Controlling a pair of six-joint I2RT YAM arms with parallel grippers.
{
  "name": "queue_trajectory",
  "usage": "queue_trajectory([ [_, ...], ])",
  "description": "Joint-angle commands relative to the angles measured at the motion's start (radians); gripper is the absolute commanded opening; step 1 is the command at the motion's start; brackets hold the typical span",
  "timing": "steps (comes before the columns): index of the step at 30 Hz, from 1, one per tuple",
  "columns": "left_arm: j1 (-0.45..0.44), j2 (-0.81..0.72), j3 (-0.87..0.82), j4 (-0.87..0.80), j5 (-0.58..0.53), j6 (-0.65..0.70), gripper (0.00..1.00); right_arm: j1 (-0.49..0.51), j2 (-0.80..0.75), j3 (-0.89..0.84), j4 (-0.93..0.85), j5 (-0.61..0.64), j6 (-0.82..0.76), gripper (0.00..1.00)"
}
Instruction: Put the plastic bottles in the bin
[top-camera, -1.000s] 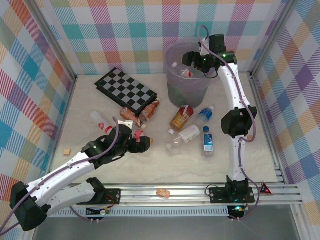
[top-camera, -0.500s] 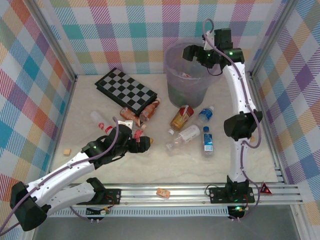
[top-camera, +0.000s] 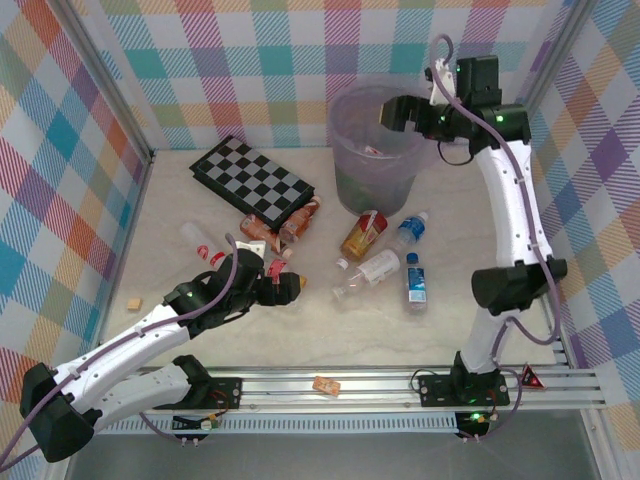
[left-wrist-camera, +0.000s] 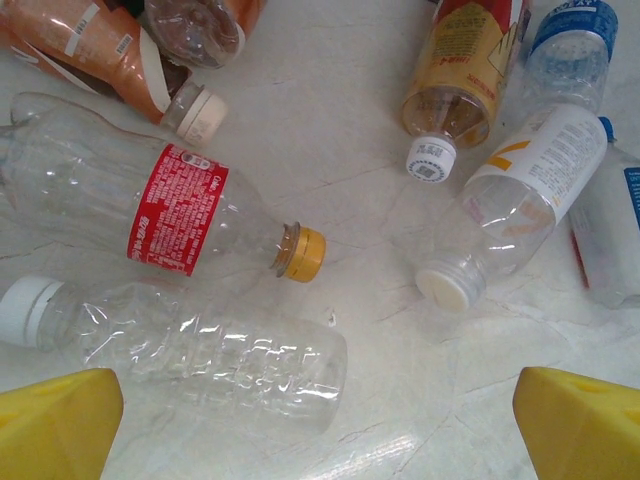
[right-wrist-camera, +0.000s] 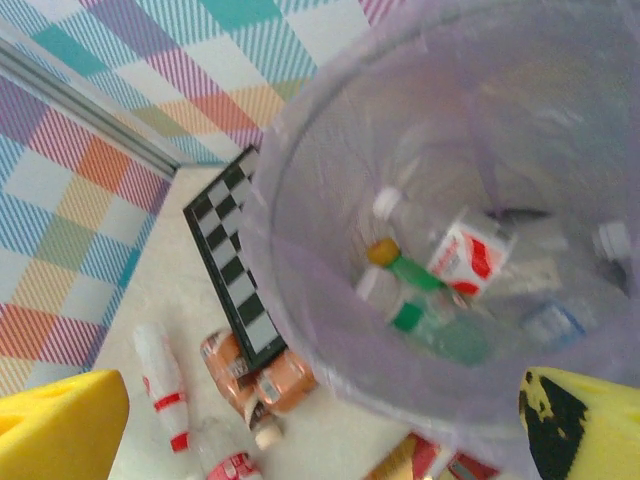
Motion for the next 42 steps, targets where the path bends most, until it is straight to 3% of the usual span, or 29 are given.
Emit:
queue_trajectory([
  [1, 0.012, -0.011, -0.010, 0.021, -0.041, 0.023, 1.00, 0.005, -0.159, -0.180, 0.003, 0.041, -0.038, 1.00],
  [10, 0.029, 0.065, 0.005, 0.058, -0.037, 0.056, 1.00, 0.003, -0.474, -0.669, 0.050, 0.114, 0.096, 1.00],
  [16, 0.037, 0.097, 0.002, 0.081, -0.023, 0.056, 1.00, 0.003, -0.557, -0.941, 0.049, 0.119, 0.126, 0.99],
  [24, 0.044, 0.106, -0.023, 0.115, -0.034, 0.037, 1.00, 0.004, -0.544, -1.158, 0.056, 0.146, 0.124, 1.00],
  [30, 0.046, 0.132, -0.047, 0.150, -0.037, 0.014, 1.00, 0.009, -0.535, -1.306, 0.126, 0.193, 0.211, 0.99],
  [33, 0.048, 0.151, -0.049, 0.168, -0.041, 0.009, 1.00, 0.020, -0.521, -1.366, 0.196, 0.138, 0.249, 1.00],
  [37, 0.048, 0.173, -0.041, 0.179, -0.034, 0.010, 1.00, 0.025, -0.484, -1.403, 0.224, 0.220, 0.268, 0.99],
  [42, 0.050, 0.181, -0.040, 0.182, -0.036, 0.009, 1.00, 0.024, -0.386, -1.410, 0.272, 0.227, 0.260, 0.99],
])
